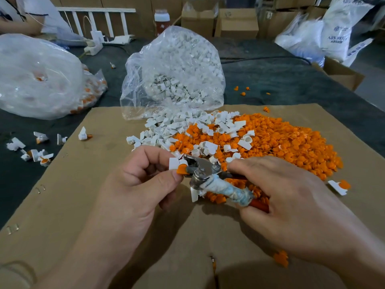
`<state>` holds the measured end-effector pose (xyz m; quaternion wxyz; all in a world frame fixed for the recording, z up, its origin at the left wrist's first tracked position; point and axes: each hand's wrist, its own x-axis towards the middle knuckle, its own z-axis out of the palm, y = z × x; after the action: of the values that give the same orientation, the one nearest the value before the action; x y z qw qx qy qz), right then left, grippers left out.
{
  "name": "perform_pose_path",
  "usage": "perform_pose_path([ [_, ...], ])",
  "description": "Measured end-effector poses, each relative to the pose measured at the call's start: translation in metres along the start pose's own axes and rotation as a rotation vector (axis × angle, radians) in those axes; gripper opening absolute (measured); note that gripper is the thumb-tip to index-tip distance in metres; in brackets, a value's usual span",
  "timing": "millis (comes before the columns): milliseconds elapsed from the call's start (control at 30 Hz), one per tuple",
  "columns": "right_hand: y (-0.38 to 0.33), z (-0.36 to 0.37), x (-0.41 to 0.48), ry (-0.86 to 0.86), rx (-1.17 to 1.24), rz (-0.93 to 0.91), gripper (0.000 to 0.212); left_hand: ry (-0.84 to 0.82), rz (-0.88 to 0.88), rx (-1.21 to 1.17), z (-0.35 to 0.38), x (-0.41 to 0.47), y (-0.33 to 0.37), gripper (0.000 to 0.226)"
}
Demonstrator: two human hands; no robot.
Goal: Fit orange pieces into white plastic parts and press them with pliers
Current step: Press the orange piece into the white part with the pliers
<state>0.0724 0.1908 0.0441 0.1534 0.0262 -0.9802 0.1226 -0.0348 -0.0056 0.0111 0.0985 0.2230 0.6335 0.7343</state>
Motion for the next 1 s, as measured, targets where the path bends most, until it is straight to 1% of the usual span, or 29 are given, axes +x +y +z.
perform_pose_path([
  [167,0.0,-0.002,0.0,-0.025,0.012,0.012,0.05,-0.04,0.001,0.001,-0.002,0.0,-0.002,0.015],
  [367,-0.001,-0.003,0.002,-0.072,0.008,0.038,0.046,-0.049,-0.006,0.025,-0.003,0.0,-0.004,0.016],
  [467,-0.002,-0.003,0.004,-0.133,-0.021,0.047,0.048,-0.063,-0.011,0.023,-0.002,0.0,-0.003,0.017],
  [533,-0.002,-0.004,0.005,-0.171,-0.034,0.054,0.046,-0.057,-0.008,0.02,-0.001,-0.001,-0.003,0.015],
  [600,-0.002,-0.004,0.004,-0.164,-0.042,0.066,0.04,-0.06,-0.001,0.018,-0.001,-0.001,-0.002,0.012],
  [667,-0.003,-0.004,0.003,-0.142,-0.037,0.086,0.036,-0.064,0.004,0.005,0.0,-0.002,-0.001,0.014],
  [767,-0.005,-0.006,0.003,-0.143,-0.052,0.087,0.036,-0.064,0.006,-0.011,0.0,-0.003,0.001,0.015],
  [900,-0.008,-0.007,0.003,-0.133,-0.053,0.081,0.034,-0.07,0.012,0.012,-0.001,-0.003,0.004,0.007],
  [1000,-0.01,-0.006,0.003,-0.115,-0.064,0.078,0.031,-0.063,0.008,0.023,-0.001,-0.003,0.004,0.009],
])
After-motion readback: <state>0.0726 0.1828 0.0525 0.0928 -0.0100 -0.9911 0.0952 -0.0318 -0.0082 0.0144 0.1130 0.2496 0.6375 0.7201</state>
